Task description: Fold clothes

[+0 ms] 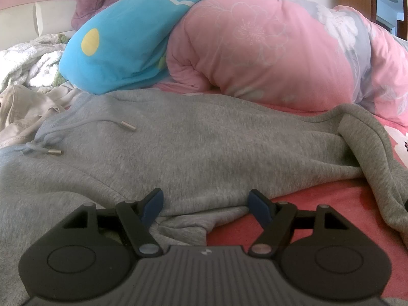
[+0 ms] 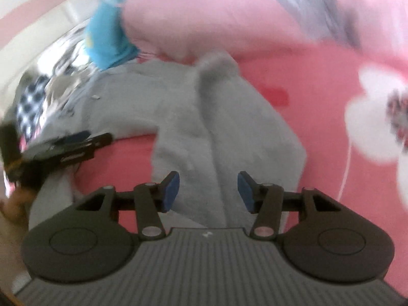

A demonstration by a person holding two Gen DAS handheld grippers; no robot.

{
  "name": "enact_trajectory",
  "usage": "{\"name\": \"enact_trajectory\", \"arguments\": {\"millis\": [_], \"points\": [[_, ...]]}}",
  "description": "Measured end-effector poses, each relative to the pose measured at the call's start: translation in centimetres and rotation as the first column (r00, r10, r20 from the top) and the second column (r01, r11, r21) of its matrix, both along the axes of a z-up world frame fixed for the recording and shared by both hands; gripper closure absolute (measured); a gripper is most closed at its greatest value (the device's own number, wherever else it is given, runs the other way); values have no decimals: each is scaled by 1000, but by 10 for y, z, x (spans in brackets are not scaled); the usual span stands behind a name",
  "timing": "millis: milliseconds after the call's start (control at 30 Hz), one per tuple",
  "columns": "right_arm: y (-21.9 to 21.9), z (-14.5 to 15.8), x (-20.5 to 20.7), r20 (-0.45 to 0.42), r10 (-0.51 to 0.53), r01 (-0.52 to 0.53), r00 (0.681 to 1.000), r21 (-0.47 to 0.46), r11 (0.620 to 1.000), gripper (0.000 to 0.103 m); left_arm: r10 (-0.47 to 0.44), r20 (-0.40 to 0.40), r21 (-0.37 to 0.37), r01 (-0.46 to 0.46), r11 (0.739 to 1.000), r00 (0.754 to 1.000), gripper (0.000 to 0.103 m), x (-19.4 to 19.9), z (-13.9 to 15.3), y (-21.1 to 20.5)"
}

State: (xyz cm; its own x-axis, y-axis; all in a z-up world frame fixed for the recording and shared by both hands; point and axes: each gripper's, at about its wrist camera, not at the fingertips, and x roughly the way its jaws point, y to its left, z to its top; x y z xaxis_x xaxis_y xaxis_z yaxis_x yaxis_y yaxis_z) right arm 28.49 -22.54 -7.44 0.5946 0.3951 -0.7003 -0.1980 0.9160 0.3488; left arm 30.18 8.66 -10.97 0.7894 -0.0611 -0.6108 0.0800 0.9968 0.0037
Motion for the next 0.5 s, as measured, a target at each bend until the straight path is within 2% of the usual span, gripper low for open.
{"name": "enact_trajectory", "arguments": {"millis": [33,133,167,267,333,500], "points": [[-6,-5,2,-29,-9,10,1000,33,999,57,0,0,0,0,1000,1000,28,0,0,0],[-11,-10,-9,-21,3,-2,1000,50,999,74,0,-1,1,0,1000,1000,28,0,0,0],[-8,-9,-14,-12,17,-17,1000,38,999,83,0,-1,2,0,1000,1000,28,0,0,0],[0,-7,-28,16,62,-62,998,-2,998,97,0,1,1,0,1000,1000,28,0,0,0],[5,4,-31,66,65,-61,996,-61,996,99,0,1,2,0,1000,1000,28,0,0,0],[-19,47,-23,185,4,40,983,-234,971,100,-1,2,1,1,1000,1000,28,0,-1,0]]}}
